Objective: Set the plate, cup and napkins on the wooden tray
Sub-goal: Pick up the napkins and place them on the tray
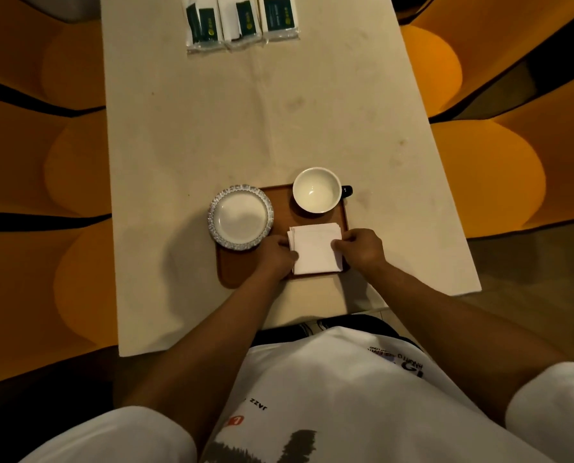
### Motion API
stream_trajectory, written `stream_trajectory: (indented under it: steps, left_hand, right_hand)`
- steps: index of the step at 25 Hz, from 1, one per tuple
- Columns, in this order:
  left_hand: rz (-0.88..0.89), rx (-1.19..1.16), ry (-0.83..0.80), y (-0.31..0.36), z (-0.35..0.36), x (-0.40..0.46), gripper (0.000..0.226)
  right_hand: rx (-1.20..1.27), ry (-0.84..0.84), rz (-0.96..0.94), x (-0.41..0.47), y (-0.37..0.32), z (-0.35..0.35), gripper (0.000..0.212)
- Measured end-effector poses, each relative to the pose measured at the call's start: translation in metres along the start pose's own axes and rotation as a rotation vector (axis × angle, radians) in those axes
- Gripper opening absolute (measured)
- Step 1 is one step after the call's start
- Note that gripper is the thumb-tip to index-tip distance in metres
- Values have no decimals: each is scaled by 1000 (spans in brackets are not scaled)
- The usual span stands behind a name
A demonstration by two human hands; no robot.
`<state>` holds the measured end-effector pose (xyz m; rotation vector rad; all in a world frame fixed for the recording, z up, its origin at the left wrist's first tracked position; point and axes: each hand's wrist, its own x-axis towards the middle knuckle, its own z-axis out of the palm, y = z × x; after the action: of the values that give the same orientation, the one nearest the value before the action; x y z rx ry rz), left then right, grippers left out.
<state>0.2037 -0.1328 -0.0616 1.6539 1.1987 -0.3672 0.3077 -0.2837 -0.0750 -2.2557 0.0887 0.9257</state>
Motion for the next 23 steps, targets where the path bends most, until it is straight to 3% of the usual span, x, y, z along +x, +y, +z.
stream_trajectory:
  steps: [11, 16, 19, 23]
  left_hand:
    - [74, 170, 102, 1, 21, 4, 30]
    - [155, 252, 129, -3, 25, -3, 55]
    - [281, 368, 68, -8, 25, -10, 69]
    - [310, 412, 8, -11, 27, -14, 76]
  right_hand:
    - [-297, 64, -142, 4, 10, 3, 30]
    - [-273, 98, -320, -3, 16, 0, 40]
    - [-368, -35, -385, -5, 23, -4, 55]
    - [-439, -134, -371, -7, 31, -8, 63]
